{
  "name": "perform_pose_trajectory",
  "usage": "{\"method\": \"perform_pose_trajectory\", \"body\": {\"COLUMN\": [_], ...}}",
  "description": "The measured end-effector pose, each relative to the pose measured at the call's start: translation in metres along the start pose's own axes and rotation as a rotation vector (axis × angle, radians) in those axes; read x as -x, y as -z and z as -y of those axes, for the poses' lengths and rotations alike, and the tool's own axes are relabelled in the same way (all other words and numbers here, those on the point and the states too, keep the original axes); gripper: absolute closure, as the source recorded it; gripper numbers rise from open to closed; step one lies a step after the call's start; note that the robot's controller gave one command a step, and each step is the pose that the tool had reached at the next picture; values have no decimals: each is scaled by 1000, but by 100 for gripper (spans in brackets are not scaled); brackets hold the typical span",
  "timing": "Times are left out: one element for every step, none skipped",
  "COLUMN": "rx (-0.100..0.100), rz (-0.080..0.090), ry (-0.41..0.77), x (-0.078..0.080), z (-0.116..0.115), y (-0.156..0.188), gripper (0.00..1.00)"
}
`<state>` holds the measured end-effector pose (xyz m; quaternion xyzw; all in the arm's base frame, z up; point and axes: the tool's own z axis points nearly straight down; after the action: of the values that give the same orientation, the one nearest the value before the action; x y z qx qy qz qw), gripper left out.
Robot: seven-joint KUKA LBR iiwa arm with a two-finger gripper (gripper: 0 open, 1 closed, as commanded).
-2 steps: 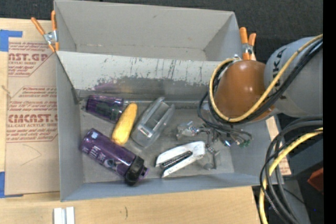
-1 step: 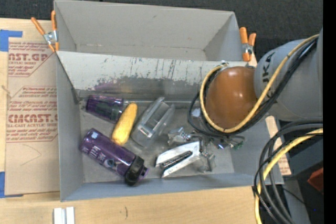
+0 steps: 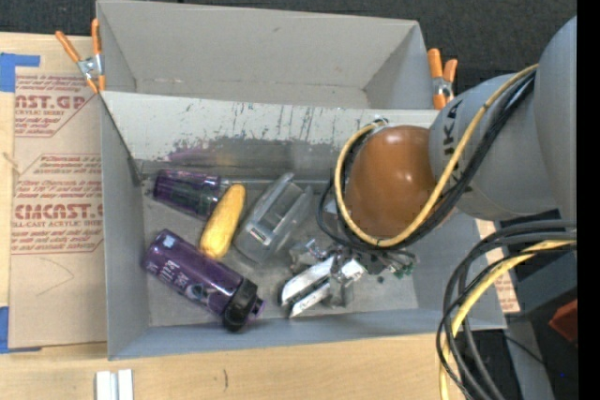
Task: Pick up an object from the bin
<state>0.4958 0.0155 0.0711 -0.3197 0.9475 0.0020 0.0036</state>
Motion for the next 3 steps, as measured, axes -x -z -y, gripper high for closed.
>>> {"method": "perform_pose_trajectory", "body": {"rx": [0, 1, 1], "rz": [0, 1, 0], "ry": [0, -16, -16], "x": [0, 14, 14], "z": [0, 10, 10], "y": [0, 117, 117], "gripper": [100, 100, 100]}}
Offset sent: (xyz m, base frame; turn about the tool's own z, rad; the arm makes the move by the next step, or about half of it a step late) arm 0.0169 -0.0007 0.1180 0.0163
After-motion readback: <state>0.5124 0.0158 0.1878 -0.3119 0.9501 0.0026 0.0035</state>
